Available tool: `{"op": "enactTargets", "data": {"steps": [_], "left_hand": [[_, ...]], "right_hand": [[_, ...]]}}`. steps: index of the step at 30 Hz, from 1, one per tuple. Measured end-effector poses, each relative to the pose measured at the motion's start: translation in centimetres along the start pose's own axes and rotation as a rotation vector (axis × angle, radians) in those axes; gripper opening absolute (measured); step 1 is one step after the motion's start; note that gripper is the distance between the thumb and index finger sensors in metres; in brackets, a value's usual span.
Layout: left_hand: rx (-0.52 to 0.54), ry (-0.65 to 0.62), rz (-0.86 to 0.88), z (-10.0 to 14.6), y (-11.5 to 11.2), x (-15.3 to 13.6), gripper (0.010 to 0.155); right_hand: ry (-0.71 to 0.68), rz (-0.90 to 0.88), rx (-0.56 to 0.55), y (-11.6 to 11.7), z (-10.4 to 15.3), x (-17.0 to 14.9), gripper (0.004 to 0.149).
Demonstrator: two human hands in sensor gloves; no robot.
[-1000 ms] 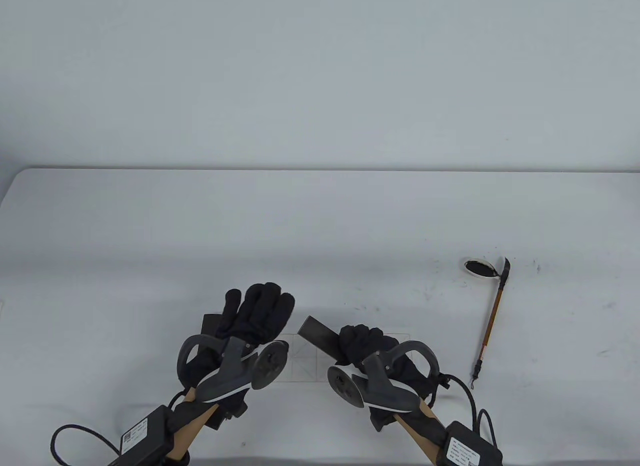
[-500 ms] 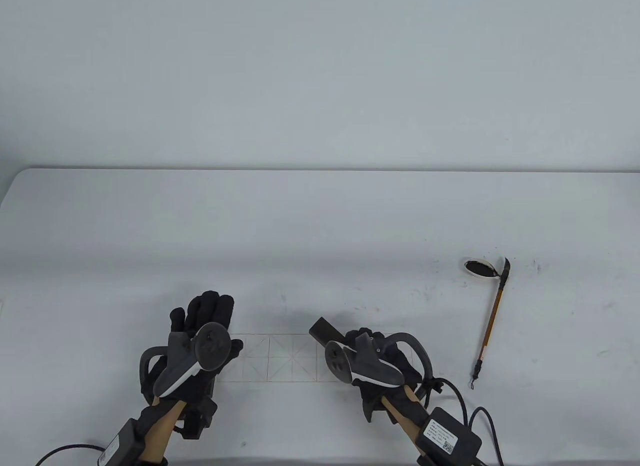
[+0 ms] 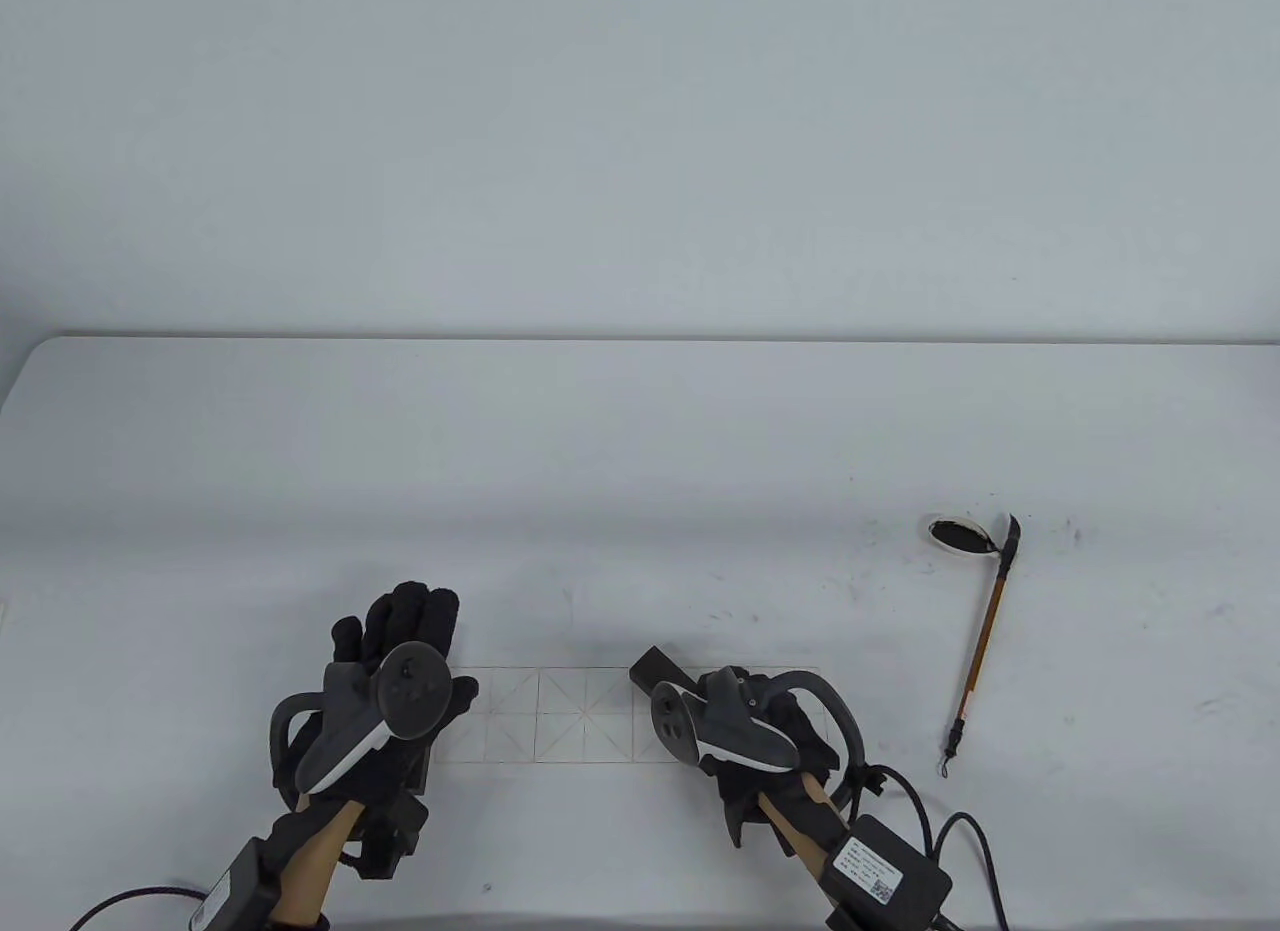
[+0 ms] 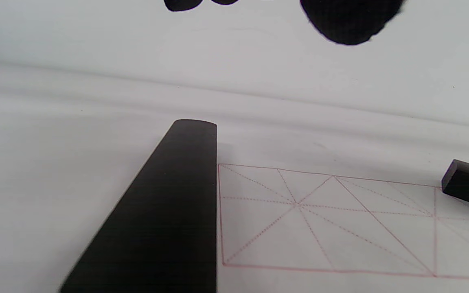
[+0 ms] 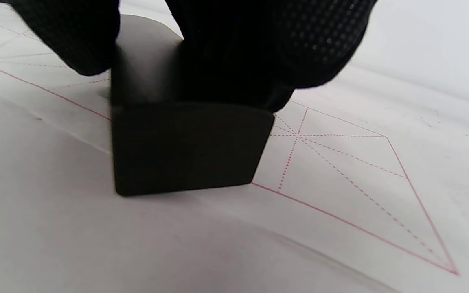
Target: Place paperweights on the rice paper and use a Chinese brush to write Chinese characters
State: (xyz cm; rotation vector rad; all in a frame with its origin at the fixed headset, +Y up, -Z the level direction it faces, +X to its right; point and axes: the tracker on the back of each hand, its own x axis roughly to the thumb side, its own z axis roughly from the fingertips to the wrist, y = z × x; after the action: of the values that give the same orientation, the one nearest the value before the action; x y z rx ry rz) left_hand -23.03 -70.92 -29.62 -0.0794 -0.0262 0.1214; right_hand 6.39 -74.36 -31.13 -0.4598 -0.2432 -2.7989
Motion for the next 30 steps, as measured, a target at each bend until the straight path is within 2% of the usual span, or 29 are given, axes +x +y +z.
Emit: {"op": "enactTargets", "data": {"steps": [10, 20, 30], "left_hand": [[-0.004, -0.002, -0.004, 0.1, 0.0, 0.0, 0.085], [-0.013, 0.010, 0.004, 0.2, 0.1, -0.1, 0.085], [-0.030, 0.022, 0.013, 0.1, 0.1, -0.3, 0.085]], "right_hand": [[0.064, -0.014, 0.052, 0.4, 0.5, -1.6, 0.070], [0.280, -0.123, 0.117, 2.0, 2.0, -6.5, 0.070], [0.446, -0.213, 0.138, 3.0, 2.9, -9.4, 0.071]]}}
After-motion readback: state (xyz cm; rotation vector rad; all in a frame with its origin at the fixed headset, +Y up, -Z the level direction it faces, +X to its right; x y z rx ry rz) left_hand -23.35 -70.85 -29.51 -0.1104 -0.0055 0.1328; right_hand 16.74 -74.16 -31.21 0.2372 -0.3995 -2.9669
